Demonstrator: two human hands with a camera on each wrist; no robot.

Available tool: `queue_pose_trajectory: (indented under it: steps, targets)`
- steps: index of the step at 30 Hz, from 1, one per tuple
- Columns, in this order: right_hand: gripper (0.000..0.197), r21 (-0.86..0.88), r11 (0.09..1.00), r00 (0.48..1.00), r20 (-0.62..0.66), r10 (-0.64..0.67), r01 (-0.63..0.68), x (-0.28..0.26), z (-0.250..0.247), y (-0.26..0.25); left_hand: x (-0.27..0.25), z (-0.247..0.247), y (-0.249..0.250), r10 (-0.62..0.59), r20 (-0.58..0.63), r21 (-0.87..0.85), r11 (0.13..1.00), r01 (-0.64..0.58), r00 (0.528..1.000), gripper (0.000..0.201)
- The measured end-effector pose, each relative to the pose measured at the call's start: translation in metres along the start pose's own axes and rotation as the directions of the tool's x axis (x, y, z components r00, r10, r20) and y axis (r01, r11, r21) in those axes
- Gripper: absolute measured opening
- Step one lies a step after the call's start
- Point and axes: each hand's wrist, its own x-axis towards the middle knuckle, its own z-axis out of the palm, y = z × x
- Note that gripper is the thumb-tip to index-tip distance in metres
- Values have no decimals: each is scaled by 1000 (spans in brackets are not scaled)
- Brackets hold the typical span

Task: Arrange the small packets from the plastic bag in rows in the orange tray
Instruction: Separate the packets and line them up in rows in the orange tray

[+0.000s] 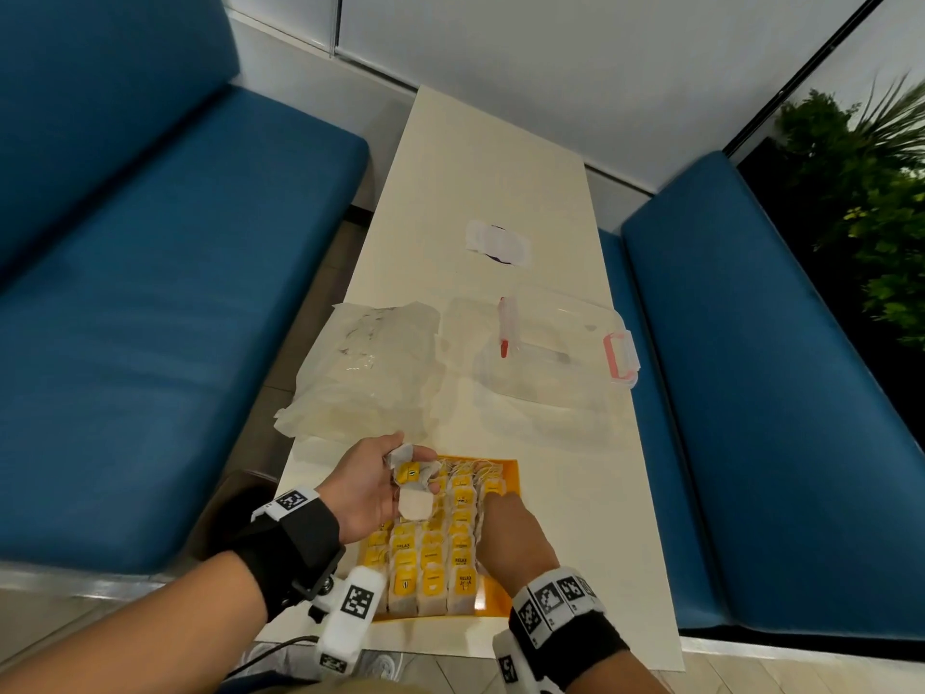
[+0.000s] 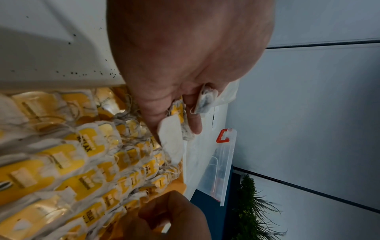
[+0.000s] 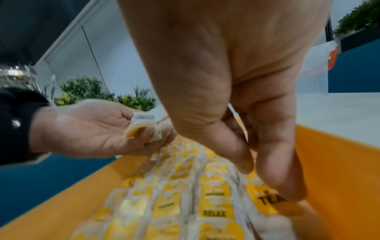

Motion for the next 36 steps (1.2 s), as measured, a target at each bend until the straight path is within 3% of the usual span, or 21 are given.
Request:
queue_pose_trajectory:
  steps: [3, 6, 9, 14, 18, 20, 22, 24, 27, 30, 36]
  targets:
    - [15, 5, 1000, 1000, 22, 13, -13, -7, 5, 0, -1, 1, 0, 6, -4, 7, 1000, -6, 1000, 52]
    - [14, 5, 1000, 994, 106, -2, 2, -10, 11, -2, -1, 2, -2, 10, -12, 14, 1000, -10, 1000, 52]
    - [27, -7, 999, 993, 110, -31, 32, -10, 11, -2, -2, 3, -2, 13, -17, 10, 1000, -13, 1000, 52]
    - [30, -3, 997, 993, 84, -79, 80, -11, 2, 2, -4, 5, -2, 6, -29, 9, 1000, -6, 1000, 52]
    - [6, 99, 979, 978, -122, -169, 181, -17, -18, -3, -6, 6, -2, -1, -34, 2, 1000, 1, 999, 52]
    - [19, 134, 909, 903, -239, -357, 395, -23, -26, -12, -7, 8, -1, -10, -42, -11, 1000, 10, 999, 52]
    - [35, 53, 842, 823, -254, -509, 537, -28, -29, -23, -7, 10, -1, -20, -28, -25, 1000, 19, 999, 55]
    - [37, -48, 817, 784, -255, -566, 575, -25, -25, -30, -8, 14, -1, -16, -9, -28, 999, 16, 1000, 56]
    - [22, -73, 810, 753, -329, -570, 582, -18, -20, -32, -11, 19, -2, -6, -4, -64, 998, 6, 1000, 49]
    - [12, -139, 774, 674, -413, -612, 618, -16, -19, -33, -12, 20, 0, -26, 14, -70, 997, 27, 1000, 61]
    - [13, -55, 871, 743, -497, -449, 489, -12, -22, -31, -8, 15, 2, -40, -9, -168, 985, 38, 999, 55]
